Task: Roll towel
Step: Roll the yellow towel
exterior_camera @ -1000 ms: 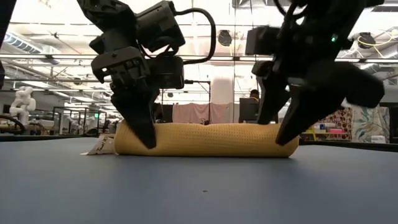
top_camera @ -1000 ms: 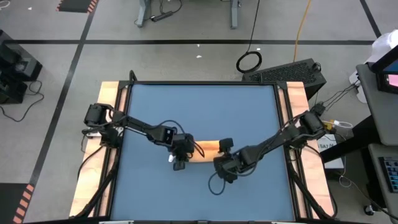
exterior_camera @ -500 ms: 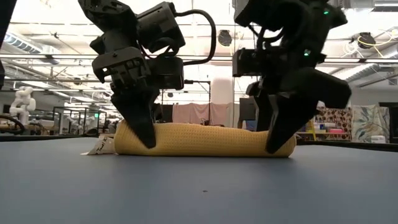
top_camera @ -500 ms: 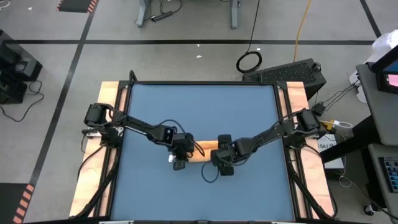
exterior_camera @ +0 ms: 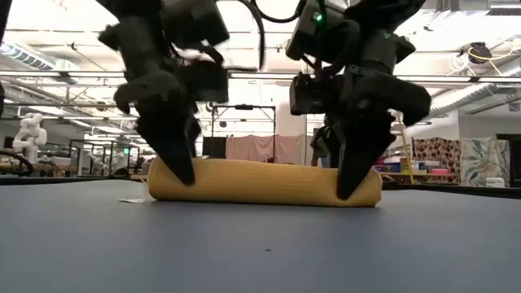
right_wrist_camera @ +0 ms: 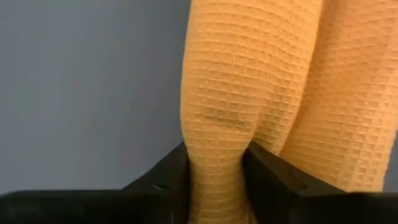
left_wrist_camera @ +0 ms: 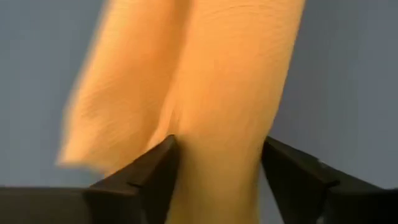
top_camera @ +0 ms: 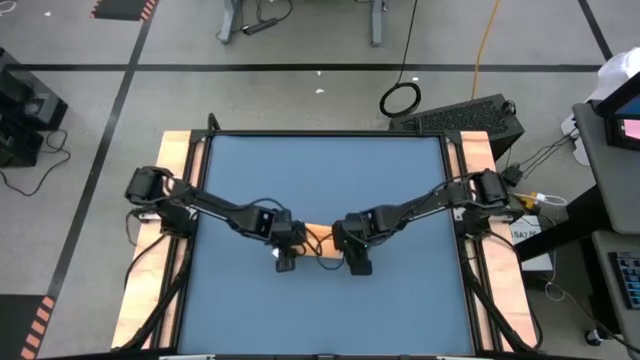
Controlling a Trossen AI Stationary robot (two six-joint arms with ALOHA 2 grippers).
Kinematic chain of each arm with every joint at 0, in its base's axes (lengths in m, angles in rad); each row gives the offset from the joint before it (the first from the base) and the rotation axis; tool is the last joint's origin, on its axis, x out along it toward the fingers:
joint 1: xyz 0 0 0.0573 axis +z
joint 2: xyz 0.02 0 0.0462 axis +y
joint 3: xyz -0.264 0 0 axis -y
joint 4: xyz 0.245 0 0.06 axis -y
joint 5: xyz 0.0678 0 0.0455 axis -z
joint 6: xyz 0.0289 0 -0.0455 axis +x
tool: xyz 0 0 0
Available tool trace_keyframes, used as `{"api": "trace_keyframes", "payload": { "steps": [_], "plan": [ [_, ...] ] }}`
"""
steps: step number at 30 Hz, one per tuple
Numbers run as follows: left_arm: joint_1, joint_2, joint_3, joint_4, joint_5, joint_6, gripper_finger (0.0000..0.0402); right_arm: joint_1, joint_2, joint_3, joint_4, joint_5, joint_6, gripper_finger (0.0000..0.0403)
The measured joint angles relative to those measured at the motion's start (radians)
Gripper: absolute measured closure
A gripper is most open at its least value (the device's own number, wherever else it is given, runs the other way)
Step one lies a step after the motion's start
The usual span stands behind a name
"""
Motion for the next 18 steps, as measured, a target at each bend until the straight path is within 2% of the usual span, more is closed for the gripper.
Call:
{"api": "trace_keyframes", "payload": {
  "steps": [5,9,15,18],
  "plan": [
    [-0.064,-0.118,0.002,-0.110,-0.144,-0.008,0.0125,-0.062,-0.009,-0.002,-0.002,-0.122,-0.008,0.0305],
    [-0.148,-0.185,0.004,-0.077,-0.274,-0.015,0.0113,-0.117,-0.003,-0.003,-0.004,-0.221,-0.033,0.0325],
    [-0.295,-0.152,0.007,-0.005,-0.538,0.029,0.0111,-0.192,0.001,-0.005,-0.009,-0.342,-0.037,0.0335],
    [-0.337,-0.105,0.006,-0.004,-0.631,0.062,0.0111,-0.218,0.002,-0.006,-0.014,-0.383,-0.055,0.0333]
  ]
}}
